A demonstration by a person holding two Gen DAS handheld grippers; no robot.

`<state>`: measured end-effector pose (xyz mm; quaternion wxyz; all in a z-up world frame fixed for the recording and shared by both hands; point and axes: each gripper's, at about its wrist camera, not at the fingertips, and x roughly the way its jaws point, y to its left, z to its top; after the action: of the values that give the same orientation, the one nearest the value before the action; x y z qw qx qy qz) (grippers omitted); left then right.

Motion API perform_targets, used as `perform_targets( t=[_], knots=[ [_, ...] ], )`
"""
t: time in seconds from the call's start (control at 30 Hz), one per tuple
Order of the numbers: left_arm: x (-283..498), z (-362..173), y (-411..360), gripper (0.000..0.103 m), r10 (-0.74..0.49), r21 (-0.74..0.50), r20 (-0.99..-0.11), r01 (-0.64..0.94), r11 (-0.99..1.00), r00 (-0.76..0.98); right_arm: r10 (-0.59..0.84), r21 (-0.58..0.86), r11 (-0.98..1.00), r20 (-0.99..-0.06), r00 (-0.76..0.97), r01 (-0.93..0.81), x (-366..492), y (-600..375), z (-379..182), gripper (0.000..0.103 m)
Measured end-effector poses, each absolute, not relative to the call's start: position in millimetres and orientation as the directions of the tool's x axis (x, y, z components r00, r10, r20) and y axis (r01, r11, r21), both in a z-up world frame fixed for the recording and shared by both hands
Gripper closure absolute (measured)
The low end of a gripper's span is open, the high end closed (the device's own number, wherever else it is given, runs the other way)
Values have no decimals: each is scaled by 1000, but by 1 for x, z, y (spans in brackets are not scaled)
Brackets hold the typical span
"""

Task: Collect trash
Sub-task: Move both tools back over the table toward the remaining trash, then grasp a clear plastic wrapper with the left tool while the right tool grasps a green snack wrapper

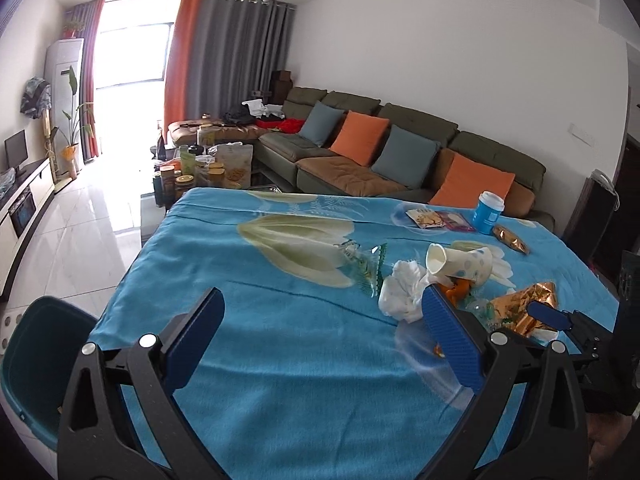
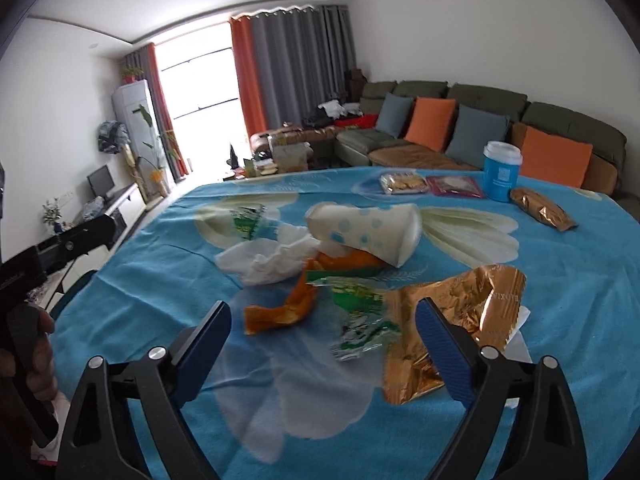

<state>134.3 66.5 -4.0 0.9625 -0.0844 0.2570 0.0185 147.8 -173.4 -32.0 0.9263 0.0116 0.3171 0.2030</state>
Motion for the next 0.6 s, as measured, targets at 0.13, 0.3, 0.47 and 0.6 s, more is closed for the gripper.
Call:
perform_targets(
  t=[0.13, 0.3, 0.47, 0.6],
  knots=[
    [159, -8, 64, 6, -30, -140, -519, -50, 989, 854, 371, 146, 921, -618, 693, -362, 158, -171, -36, 29],
    [195, -14, 58, 6, -58, -126, -558, -15, 992, 828, 362, 143, 921, -662, 656, -363, 170, -166, -43, 38],
    [221, -22, 48, 6, -95, -127, -589, 24, 992, 802, 355, 119, 917, -680, 642, -382, 171, -161, -45, 51],
    [239, -30, 47, 6, -111, -132, -617, 36, 991, 779, 354, 95, 909, -688, 633, -405, 168, -156, -47, 58]
  ],
)
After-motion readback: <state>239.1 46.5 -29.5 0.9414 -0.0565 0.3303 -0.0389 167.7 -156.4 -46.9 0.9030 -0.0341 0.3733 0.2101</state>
